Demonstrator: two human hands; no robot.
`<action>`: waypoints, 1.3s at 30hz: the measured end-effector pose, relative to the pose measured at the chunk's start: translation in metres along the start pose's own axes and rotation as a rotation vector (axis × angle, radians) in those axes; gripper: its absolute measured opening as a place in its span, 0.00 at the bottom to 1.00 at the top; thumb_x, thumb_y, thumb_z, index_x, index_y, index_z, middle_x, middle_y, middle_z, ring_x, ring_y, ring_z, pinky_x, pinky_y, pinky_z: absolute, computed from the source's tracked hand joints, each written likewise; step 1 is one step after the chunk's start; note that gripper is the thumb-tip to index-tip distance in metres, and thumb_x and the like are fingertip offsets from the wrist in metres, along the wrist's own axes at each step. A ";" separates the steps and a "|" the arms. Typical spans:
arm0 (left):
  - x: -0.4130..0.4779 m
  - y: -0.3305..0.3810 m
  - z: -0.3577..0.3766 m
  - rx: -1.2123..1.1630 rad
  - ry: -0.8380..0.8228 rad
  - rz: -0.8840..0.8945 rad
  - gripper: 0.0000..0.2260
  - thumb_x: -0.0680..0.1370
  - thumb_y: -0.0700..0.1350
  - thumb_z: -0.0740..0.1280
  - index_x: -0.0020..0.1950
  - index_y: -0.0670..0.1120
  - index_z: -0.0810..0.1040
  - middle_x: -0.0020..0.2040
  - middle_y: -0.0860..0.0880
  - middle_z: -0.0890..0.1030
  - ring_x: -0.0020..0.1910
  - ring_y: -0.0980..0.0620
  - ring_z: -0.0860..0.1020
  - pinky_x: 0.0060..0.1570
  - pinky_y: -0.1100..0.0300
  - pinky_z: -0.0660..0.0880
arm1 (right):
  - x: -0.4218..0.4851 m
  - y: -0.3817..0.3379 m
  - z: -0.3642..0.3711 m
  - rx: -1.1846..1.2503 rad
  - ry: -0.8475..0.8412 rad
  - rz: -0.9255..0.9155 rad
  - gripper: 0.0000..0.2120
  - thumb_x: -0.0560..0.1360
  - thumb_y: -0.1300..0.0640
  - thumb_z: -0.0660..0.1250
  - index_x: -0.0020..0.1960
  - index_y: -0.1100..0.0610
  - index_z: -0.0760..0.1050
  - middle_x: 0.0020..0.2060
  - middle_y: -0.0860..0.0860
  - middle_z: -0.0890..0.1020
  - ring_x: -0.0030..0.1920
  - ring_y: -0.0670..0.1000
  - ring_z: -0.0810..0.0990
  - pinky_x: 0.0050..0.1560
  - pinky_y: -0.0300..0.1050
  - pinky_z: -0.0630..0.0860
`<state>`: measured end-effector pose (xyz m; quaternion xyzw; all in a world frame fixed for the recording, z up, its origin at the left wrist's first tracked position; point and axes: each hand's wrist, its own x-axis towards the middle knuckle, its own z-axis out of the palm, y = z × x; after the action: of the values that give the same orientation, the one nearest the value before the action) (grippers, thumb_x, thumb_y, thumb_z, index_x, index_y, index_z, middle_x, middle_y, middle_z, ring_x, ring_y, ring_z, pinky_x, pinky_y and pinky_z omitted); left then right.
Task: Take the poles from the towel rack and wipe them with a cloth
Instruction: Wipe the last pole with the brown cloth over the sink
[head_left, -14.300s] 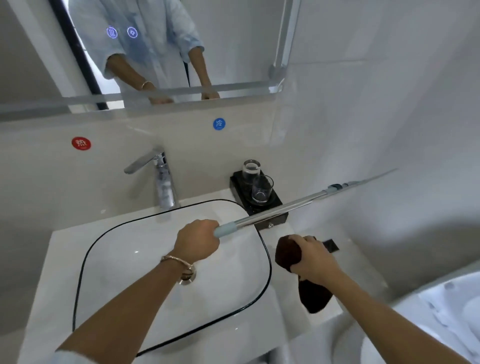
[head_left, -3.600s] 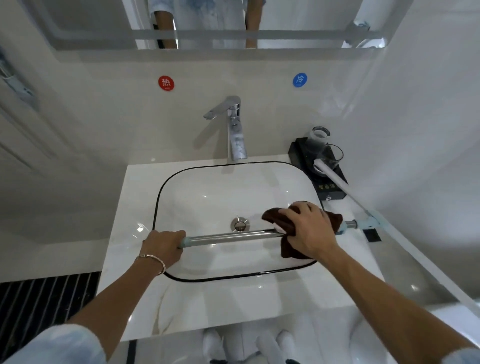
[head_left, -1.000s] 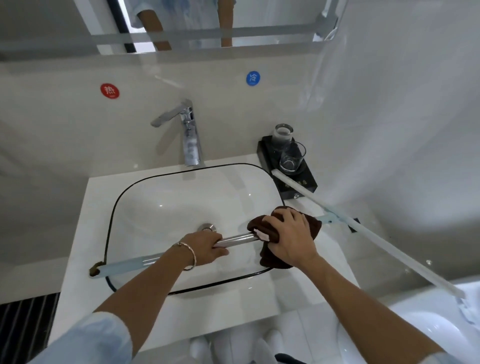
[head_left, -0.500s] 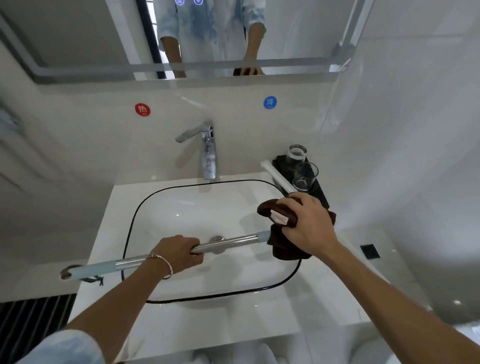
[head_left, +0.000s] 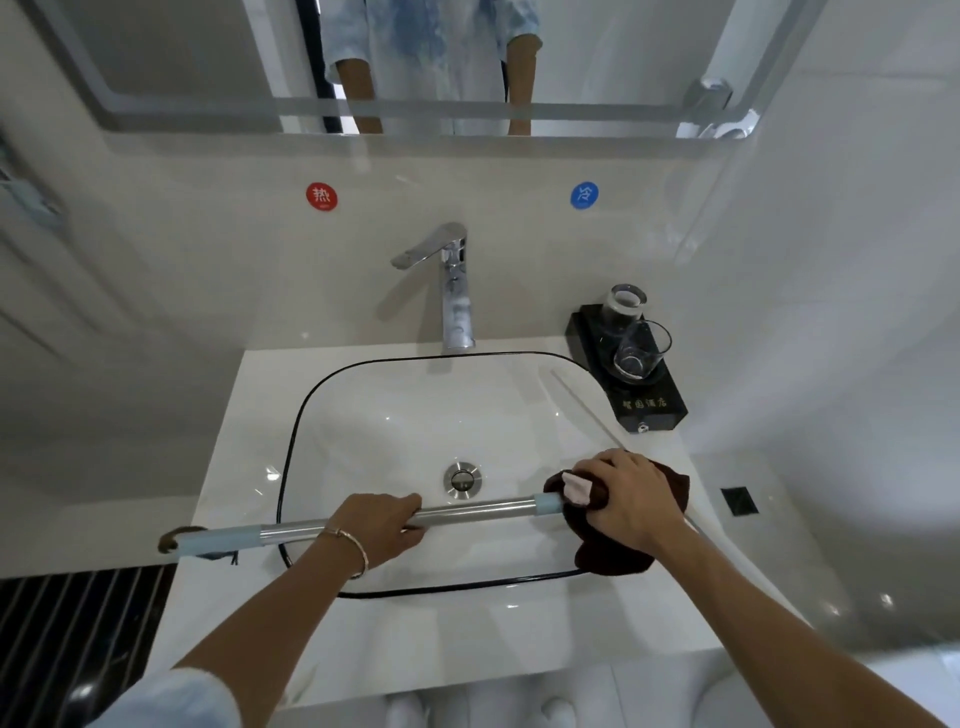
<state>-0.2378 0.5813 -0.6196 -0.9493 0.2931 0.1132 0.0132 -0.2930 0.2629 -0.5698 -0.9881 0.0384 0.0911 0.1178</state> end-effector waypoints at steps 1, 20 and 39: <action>-0.001 -0.001 0.000 0.009 0.004 0.003 0.13 0.79 0.57 0.55 0.55 0.49 0.70 0.43 0.51 0.78 0.45 0.47 0.79 0.38 0.59 0.63 | 0.001 -0.003 0.000 0.000 0.002 -0.004 0.33 0.60 0.34 0.48 0.59 0.43 0.76 0.54 0.44 0.77 0.58 0.51 0.74 0.63 0.51 0.69; -0.027 -0.005 0.015 0.088 0.206 -0.050 0.27 0.56 0.48 0.81 0.42 0.48 0.65 0.26 0.50 0.71 0.21 0.49 0.71 0.23 0.58 0.66 | -0.003 -0.118 0.019 -0.023 -0.184 -0.126 0.33 0.65 0.34 0.45 0.66 0.40 0.69 0.62 0.46 0.73 0.63 0.55 0.70 0.66 0.51 0.65; -0.012 -0.013 -0.011 -0.058 -0.120 -0.057 0.14 0.79 0.54 0.56 0.57 0.46 0.70 0.53 0.46 0.79 0.51 0.44 0.78 0.46 0.55 0.69 | -0.002 -0.100 0.014 -0.015 -0.113 -0.035 0.23 0.70 0.47 0.63 0.64 0.41 0.70 0.63 0.45 0.71 0.68 0.53 0.65 0.68 0.56 0.62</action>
<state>-0.2376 0.5974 -0.6071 -0.9488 0.2611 0.1778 0.0063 -0.2877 0.3638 -0.5603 -0.9827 0.0138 0.1452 0.1138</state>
